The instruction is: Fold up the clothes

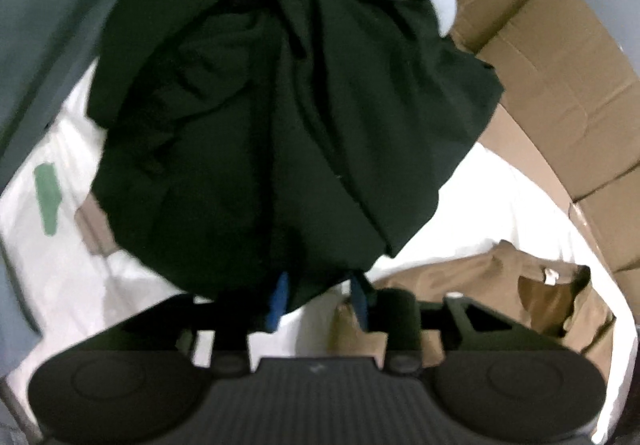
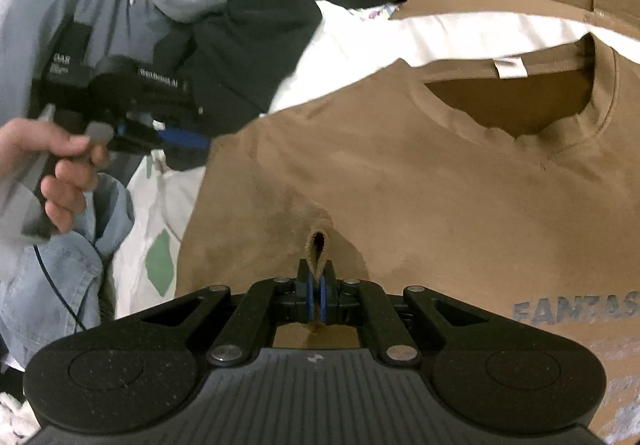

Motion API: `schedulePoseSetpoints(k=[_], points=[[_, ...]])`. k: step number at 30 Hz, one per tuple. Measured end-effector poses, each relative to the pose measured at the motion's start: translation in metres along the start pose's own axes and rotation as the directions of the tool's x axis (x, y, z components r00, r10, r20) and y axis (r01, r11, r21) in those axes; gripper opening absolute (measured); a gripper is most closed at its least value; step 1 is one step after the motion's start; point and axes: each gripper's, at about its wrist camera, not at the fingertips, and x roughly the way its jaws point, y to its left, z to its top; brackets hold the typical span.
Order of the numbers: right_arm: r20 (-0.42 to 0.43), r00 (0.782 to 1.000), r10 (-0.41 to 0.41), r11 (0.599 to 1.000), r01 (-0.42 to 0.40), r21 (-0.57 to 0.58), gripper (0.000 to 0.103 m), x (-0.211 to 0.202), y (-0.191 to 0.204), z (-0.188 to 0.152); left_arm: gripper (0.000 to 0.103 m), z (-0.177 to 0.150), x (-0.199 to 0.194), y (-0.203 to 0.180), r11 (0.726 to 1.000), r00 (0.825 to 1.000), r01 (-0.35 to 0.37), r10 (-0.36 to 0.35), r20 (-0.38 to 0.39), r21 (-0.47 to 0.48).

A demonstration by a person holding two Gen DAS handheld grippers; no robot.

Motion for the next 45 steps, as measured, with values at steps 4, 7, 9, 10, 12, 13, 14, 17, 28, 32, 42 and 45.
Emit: schedulePoseSetpoints(k=[4,7,9,10,12,13,14,17,28,32,42,45], points=[[-0.015,1.000,0.007,1.000,-0.007,0.020,0.001,0.010,-0.010,-0.005,0.045,0.000,0.005,-0.002,0.999,0.999,0.010,-0.009,-0.040,0.030],[-0.020,1.000,0.017,0.998,-0.016,0.057,0.001,0.014,-0.017,-0.010,0.045,-0.005,0.006,0.001,0.998,0.997,0.024,-0.020,-0.072,0.050],[-0.015,0.999,0.030,0.997,-0.029,0.072,0.003,0.014,-0.020,-0.012,0.045,-0.007,0.003,0.005,0.998,0.996,0.059,-0.057,-0.072,0.023],[-0.013,0.999,0.037,0.996,-0.036,0.080,0.003,0.015,-0.022,-0.012,0.044,-0.009,0.001,0.008,0.997,0.995,0.077,-0.076,-0.071,0.008],[-0.017,0.998,0.054,0.993,-0.052,0.109,0.006,0.016,-0.026,-0.012,0.044,-0.011,-0.002,0.012,0.993,0.991,0.116,-0.116,-0.071,-0.010],[-0.010,0.997,0.070,0.990,-0.069,0.126,0.009,0.017,-0.029,-0.011,0.044,-0.012,-0.004,0.014,0.992,0.988,0.130,-0.130,-0.078,-0.005],[-0.004,0.996,0.087,0.986,-0.086,0.143,0.013,0.017,-0.032,-0.011,0.044,-0.013,-0.005,0.014,0.990,0.987,0.139,-0.138,-0.087,0.004],[0.032,0.992,0.124,0.975,-0.128,0.181,0.037,0.016,-0.039,-0.007,0.041,-0.017,-0.007,0.013,0.989,0.984,0.148,-0.145,-0.100,0.027],[0.061,0.989,0.131,0.953,-0.143,0.268,0.000,0.016,-0.053,0.001,0.006,0.006,-0.003,-0.024,0.981,0.997,-0.026,0.040,-0.072,0.194],[0.070,0.988,0.141,0.959,-0.154,0.239,0.000,0.007,-0.050,0.000,0.006,0.010,0.003,-0.033,0.965,0.992,-0.099,0.116,-0.057,0.244],[0.053,0.994,0.098,0.962,-0.108,0.251,0.005,0.018,-0.066,0.003,0.014,0.018,0.011,-0.037,0.958,0.984,-0.142,0.164,-0.071,0.249],[0.052,0.993,0.104,0.961,-0.114,0.253,0.007,0.016,-0.070,0.004,0.047,0.018,-0.010,-0.037,0.952,0.984,-0.166,0.179,-0.028,0.256]])
